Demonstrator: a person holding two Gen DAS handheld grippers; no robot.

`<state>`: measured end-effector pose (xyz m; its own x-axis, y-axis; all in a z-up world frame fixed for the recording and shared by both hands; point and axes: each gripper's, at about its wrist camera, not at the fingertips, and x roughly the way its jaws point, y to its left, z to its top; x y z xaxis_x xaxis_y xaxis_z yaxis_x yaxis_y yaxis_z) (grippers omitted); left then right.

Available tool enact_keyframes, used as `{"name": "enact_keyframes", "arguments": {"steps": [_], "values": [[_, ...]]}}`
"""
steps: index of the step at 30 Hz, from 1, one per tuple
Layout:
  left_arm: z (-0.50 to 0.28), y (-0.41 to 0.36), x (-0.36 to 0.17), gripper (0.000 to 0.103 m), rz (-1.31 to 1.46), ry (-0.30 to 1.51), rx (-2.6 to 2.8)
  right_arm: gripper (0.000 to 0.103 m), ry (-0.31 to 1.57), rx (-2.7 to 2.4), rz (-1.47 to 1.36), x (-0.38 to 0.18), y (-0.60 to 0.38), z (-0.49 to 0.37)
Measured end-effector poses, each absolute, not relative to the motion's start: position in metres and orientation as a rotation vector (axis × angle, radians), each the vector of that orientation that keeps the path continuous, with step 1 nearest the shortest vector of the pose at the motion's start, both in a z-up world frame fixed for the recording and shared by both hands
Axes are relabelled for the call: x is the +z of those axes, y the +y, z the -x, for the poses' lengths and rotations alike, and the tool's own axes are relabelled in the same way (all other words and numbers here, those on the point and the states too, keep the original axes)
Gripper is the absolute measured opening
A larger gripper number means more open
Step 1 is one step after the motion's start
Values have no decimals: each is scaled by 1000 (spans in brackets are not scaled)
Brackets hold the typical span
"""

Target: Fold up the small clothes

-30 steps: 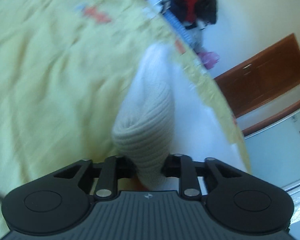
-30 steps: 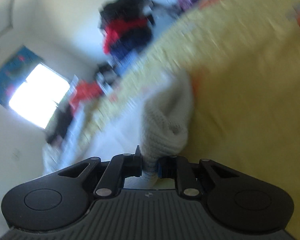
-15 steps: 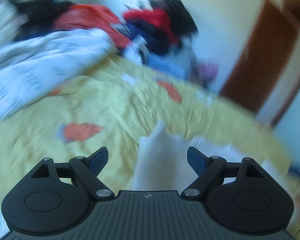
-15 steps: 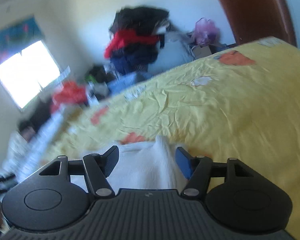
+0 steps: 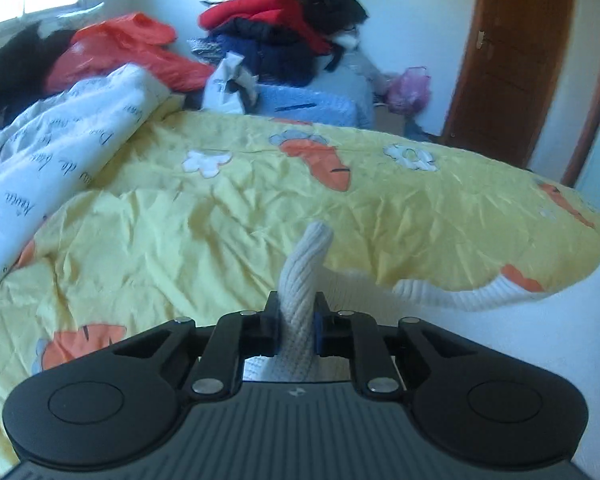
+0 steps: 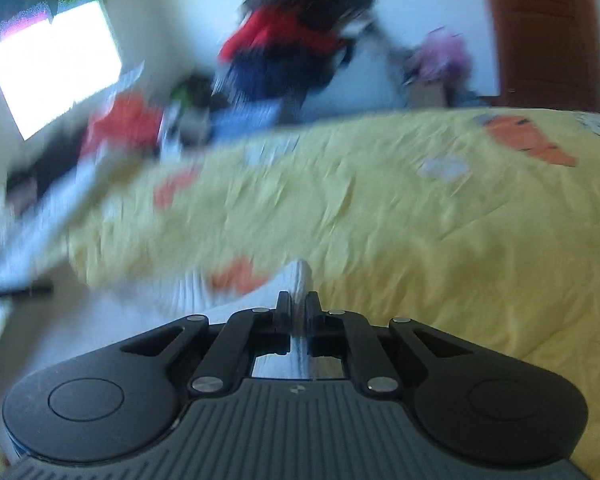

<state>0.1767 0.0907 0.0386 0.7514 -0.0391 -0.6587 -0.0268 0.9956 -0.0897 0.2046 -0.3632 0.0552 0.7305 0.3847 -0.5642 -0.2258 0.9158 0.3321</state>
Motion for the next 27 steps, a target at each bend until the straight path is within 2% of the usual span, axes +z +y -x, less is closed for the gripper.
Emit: {"name": "enact_keyframes", "arguments": {"steps": [2, 4, 5, 6, 7, 8, 9, 12, 14, 17, 21, 23, 27], "values": [[-187, 84, 13, 15, 45, 782, 41, 10, 738, 296, -258, 35, -368, -215], [-181, 83, 2, 17, 52, 763, 65, 11, 784, 253, -194, 11, -360, -217], [-176, 84, 5, 19, 55, 750, 67, 21, 748, 242, -204, 10, -359, -211], [-171, 85, 10, 19, 57, 741, 66, 25, 748, 225, -224, 12, -359, -208], [-165, 86, 16, 20, 55, 728, 65, 38, 752, 214, -245, 15, -359, -205], [-156, 86, 24, 22, 49, 708, 68, 45, 755, 213, -267, 19, -360, -202], [-147, 84, 34, 23, 39, 685, 87, 47, 731, 211, -271, 27, -360, -195], [-119, 63, 62, 43, -41, 548, 143, 60, 610, 171, -220, 53, -348, -172], [-118, 40, 64, 79, -96, 498, 118, 69, 558, 215, -212, 64, -332, -164], [-138, 2, 42, 81, -194, 552, 35, 70, 560, 285, -116, 66, -287, -168], [-169, -6, -4, 82, -233, 718, 65, 69, 667, 245, 57, 33, -249, -194], [-170, 10, -4, 85, -133, 724, 41, 72, 725, 195, 71, 8, -260, -204], [-170, 22, -4, 89, -83, 736, 21, 73, 715, 216, 19, 6, -279, -207]]}}
